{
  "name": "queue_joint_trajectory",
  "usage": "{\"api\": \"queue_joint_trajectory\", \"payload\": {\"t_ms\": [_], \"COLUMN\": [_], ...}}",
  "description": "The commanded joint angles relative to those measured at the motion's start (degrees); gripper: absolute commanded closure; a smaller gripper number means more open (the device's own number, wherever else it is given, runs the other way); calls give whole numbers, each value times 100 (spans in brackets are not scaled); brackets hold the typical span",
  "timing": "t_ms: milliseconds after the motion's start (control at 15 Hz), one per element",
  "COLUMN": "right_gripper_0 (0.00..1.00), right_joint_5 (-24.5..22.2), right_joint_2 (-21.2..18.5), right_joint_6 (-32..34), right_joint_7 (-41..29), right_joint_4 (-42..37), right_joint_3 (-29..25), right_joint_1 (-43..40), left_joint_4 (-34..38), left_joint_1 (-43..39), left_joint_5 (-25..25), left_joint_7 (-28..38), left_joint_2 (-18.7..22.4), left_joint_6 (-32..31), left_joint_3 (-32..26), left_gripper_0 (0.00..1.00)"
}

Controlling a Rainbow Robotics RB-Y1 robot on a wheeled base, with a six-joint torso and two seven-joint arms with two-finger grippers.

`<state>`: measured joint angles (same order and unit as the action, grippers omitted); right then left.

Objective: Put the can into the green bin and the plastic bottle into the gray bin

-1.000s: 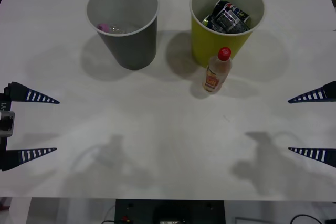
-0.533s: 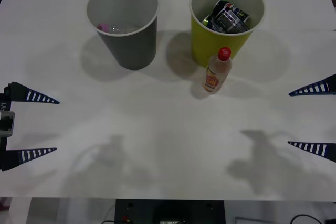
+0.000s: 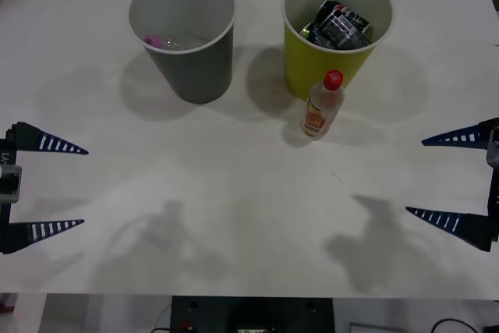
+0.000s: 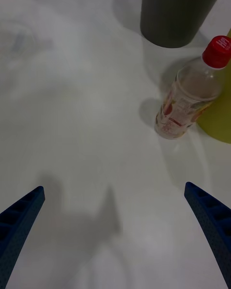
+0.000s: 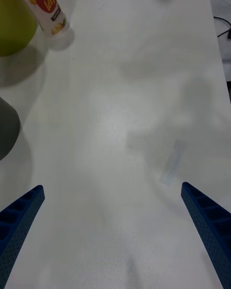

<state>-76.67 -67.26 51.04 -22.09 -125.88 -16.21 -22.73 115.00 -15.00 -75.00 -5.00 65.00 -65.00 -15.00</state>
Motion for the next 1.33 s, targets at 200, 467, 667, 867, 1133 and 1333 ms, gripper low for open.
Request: {"api": "queue_joint_trajectory", "payload": {"t_ms": [200,467,667,867,1133,1333], "right_gripper_0": [0,0,0,0,0,0], "right_joint_5": [-33,169,714,846,969,960], "right_joint_2": [-560,-1061,-1474,-1597,-1694,-1676], "right_joint_6": [-1948,-3522,-4805,-5640,-6536,-7125], "right_joint_7": [-243,-322,-348,-472,-1069,-1597], "right_joint_4": [-367,-534,-719,-754,-728,-666], "right_joint_3": [812,1656,2500,3221,4143,4864], "right_joint_1": [-513,-654,-548,-276,295,788], "left_joint_4": [0,0,0,0,0,0], "left_joint_1": [0,0,0,0,0,0], "left_joint_5": [0,0,0,0,0,0], "left_joint_7": [0,0,0,0,0,0], "left_joint_2": [0,0,0,0,0,0], "left_joint_6": [0,0,0,0,0,0], "left_joint_3": [0,0,0,0,0,0], "left_gripper_0": [2,2,2,2,2,2]}}
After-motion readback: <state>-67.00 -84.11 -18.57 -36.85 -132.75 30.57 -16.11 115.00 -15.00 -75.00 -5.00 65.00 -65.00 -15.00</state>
